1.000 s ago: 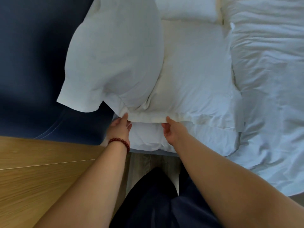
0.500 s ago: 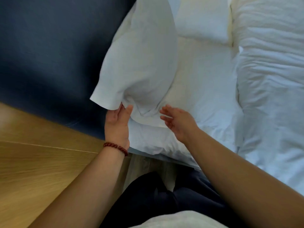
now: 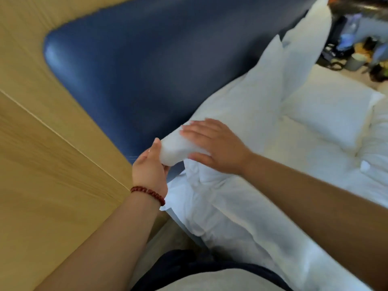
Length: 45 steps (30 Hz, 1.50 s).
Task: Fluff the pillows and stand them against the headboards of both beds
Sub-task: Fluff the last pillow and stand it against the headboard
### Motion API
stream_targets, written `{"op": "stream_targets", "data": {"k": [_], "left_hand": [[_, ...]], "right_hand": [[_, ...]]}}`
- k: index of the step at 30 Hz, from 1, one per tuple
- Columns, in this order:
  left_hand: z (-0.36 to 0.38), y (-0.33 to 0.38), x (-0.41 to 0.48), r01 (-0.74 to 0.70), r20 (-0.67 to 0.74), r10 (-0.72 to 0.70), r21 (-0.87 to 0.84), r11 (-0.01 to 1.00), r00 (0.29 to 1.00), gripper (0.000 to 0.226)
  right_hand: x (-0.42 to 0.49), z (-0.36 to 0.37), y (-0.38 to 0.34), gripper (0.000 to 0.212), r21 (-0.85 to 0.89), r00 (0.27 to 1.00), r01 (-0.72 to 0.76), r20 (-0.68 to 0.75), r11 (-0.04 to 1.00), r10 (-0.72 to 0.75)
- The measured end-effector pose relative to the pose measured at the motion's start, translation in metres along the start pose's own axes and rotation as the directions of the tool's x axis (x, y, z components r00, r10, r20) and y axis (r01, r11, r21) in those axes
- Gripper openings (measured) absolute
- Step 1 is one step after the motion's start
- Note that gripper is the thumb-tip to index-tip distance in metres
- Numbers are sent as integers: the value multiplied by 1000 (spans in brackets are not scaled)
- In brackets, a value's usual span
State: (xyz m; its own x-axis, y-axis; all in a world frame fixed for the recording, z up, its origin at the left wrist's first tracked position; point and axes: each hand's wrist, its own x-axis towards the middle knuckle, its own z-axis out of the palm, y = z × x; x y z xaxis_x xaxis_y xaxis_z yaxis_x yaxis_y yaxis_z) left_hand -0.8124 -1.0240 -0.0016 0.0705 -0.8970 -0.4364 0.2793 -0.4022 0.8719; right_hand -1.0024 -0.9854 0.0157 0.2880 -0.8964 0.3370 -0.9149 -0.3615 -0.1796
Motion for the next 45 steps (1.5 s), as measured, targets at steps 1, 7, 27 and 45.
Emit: {"op": "stream_targets", "data": {"k": [1,7,27,45], "left_hand": [[0,0,1,-2,-40,3,36,999,999,16],[16,-6,-5,-104,-206,135,153,983,969,26],[67,0,-53,-580,117,744,709,401,658,17],[225,24,25,-672,795,116,572,-470,596,60]], "right_hand": [[3,-5,30,62,-114,990,32,143,993,-16],[24,-31,102,63,-138,958,-286,-20,948,286],[6,-39,171,54,-126,973,-64,211,990,90],[8,-73,295,60,-166,977,-205,-84,965,193]]}}
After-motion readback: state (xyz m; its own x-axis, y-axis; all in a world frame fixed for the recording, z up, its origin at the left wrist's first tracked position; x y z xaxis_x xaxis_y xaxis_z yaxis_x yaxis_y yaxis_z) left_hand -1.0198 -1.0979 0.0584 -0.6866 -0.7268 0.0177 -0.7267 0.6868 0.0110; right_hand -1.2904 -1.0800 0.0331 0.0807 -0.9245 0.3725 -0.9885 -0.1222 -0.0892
